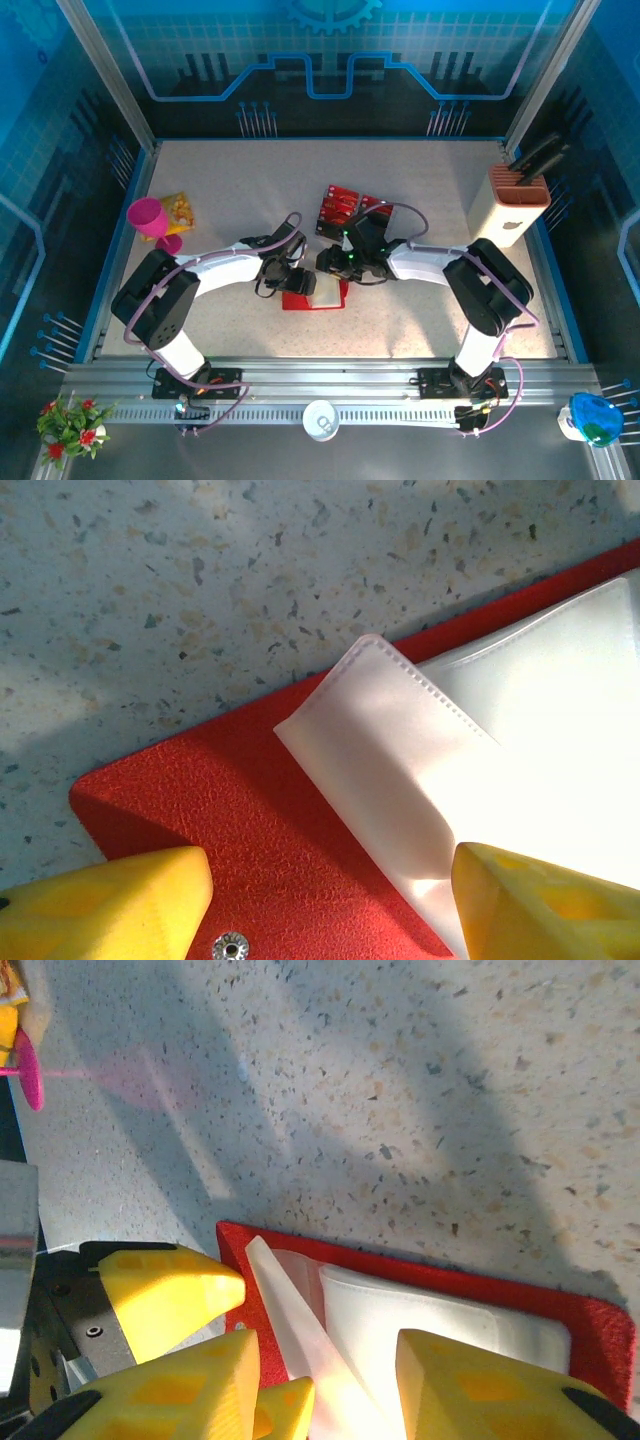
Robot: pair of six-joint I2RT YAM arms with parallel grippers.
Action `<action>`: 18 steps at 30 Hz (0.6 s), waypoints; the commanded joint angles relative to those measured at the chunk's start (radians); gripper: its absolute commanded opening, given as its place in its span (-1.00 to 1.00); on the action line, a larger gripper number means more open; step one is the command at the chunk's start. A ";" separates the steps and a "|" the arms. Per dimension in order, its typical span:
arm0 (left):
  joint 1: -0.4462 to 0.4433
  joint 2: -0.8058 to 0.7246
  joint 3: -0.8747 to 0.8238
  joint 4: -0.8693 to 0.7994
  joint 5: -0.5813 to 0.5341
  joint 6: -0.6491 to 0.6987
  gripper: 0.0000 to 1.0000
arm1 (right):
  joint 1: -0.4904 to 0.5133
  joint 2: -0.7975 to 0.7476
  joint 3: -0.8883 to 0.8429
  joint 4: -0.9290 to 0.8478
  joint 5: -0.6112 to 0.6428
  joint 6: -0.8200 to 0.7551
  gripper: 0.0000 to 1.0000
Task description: Put the credit cards into the card holder
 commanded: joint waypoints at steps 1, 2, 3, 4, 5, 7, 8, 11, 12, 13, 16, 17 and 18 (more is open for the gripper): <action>-0.018 0.092 -0.041 0.013 0.063 0.023 0.36 | -0.007 0.002 -0.016 -0.001 -0.005 -0.002 -0.18; -0.019 0.089 -0.041 0.014 0.065 0.023 0.36 | -0.006 0.010 -0.016 0.003 -0.013 0.000 -0.19; -0.018 0.088 -0.042 0.014 0.066 0.023 0.36 | -0.005 0.017 -0.016 0.005 -0.017 0.001 -0.19; -0.018 0.087 -0.043 0.014 0.066 0.023 0.37 | -0.002 0.026 -0.016 0.005 -0.023 0.002 -0.19; -0.019 0.085 -0.043 0.015 0.067 0.023 0.37 | 0.001 0.036 -0.010 0.006 -0.028 0.002 -0.19; -0.018 0.082 -0.042 0.016 0.068 0.023 0.39 | 0.009 0.051 0.002 0.005 -0.036 0.002 -0.19; -0.018 0.076 -0.043 0.014 0.067 0.022 0.41 | 0.013 0.057 0.008 0.004 -0.038 0.001 -0.19; -0.018 0.051 -0.045 0.017 0.066 0.015 0.49 | 0.022 0.077 0.021 0.000 -0.048 0.002 -0.19; -0.018 0.042 -0.044 0.017 0.065 0.015 0.51 | 0.025 0.079 0.023 0.000 -0.050 0.002 -0.19; -0.019 0.034 -0.045 0.016 0.063 0.015 0.52 | 0.028 0.084 0.024 0.001 -0.051 0.005 -0.19; -0.018 0.023 -0.043 0.014 0.061 0.016 0.53 | 0.031 0.091 0.023 0.011 -0.056 0.010 -0.19; -0.018 0.020 -0.042 0.013 0.061 0.016 0.53 | 0.032 0.093 0.021 0.016 -0.057 0.014 -0.19; -0.019 0.017 -0.044 0.014 0.063 0.016 0.54 | 0.032 0.092 0.020 0.019 -0.059 0.016 -0.19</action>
